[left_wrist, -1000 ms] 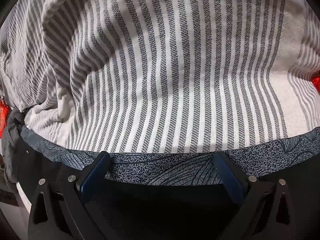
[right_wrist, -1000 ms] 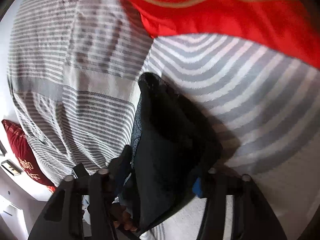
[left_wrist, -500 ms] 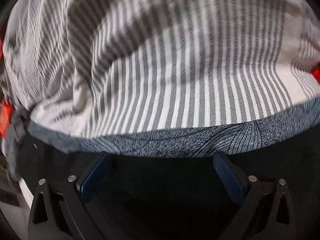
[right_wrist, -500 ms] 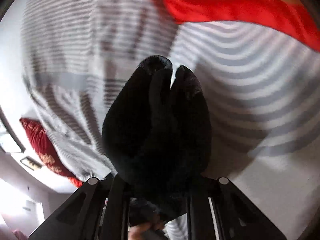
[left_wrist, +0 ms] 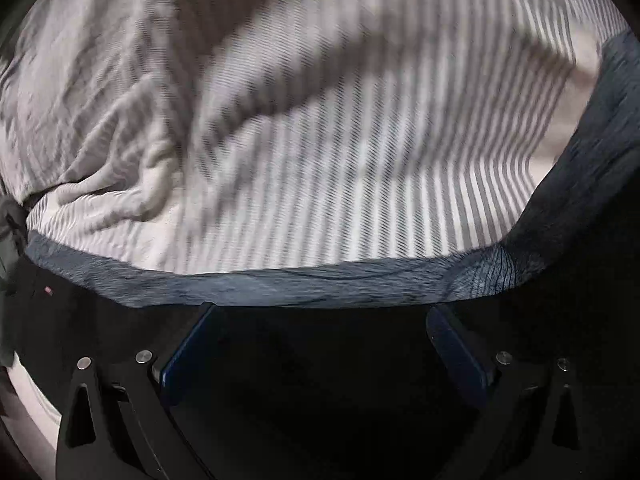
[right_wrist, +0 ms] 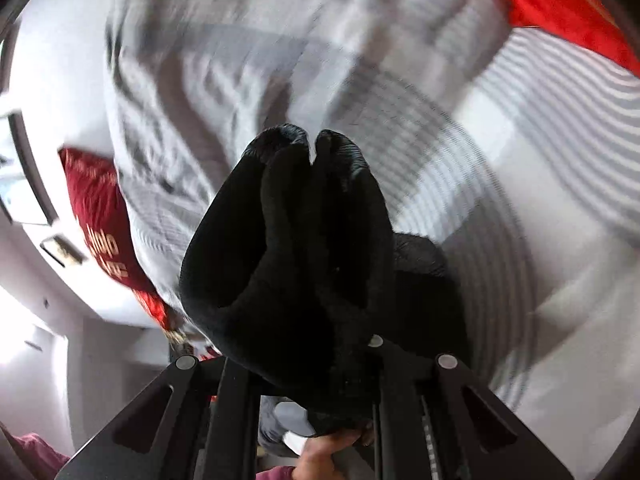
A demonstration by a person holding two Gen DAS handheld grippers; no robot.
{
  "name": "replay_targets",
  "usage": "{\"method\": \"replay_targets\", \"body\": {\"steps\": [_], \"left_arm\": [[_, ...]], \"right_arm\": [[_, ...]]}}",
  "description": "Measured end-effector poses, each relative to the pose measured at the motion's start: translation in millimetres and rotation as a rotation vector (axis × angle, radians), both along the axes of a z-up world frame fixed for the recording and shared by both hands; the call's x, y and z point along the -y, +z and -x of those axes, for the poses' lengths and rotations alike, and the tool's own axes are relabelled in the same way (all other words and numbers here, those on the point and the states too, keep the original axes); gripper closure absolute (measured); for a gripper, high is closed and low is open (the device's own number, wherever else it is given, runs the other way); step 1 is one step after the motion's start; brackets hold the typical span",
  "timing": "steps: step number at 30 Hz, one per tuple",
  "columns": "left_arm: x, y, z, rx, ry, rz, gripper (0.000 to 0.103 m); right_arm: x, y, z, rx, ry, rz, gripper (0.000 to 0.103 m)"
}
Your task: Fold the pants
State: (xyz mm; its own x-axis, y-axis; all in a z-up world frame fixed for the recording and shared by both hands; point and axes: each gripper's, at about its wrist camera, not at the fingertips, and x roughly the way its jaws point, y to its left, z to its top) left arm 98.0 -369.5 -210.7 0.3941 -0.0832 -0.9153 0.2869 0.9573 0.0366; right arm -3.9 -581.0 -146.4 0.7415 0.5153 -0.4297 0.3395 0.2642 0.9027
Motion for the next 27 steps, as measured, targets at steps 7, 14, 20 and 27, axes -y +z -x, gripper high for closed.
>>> {"method": "replay_targets", "body": {"steps": [7,14,20,27], "left_arm": [[-95,37,-1,0.046,0.090,-0.009,0.000],[-197,19,4,-0.009,0.198,-0.066,0.000],[-246,11,5,-0.064,0.257,-0.066,0.000],[-281,19,4,-0.087,0.312,-0.056,0.000]], "right_arm": [[-99,6,-46,-0.054,0.182,0.195,0.088],[-205,-34,-72,-0.208,0.372,0.403,0.088],[-261,-58,-79,-0.317,0.458,0.594,0.076],[-306,-21,-96,-0.239,0.628,0.724,0.026]]}}
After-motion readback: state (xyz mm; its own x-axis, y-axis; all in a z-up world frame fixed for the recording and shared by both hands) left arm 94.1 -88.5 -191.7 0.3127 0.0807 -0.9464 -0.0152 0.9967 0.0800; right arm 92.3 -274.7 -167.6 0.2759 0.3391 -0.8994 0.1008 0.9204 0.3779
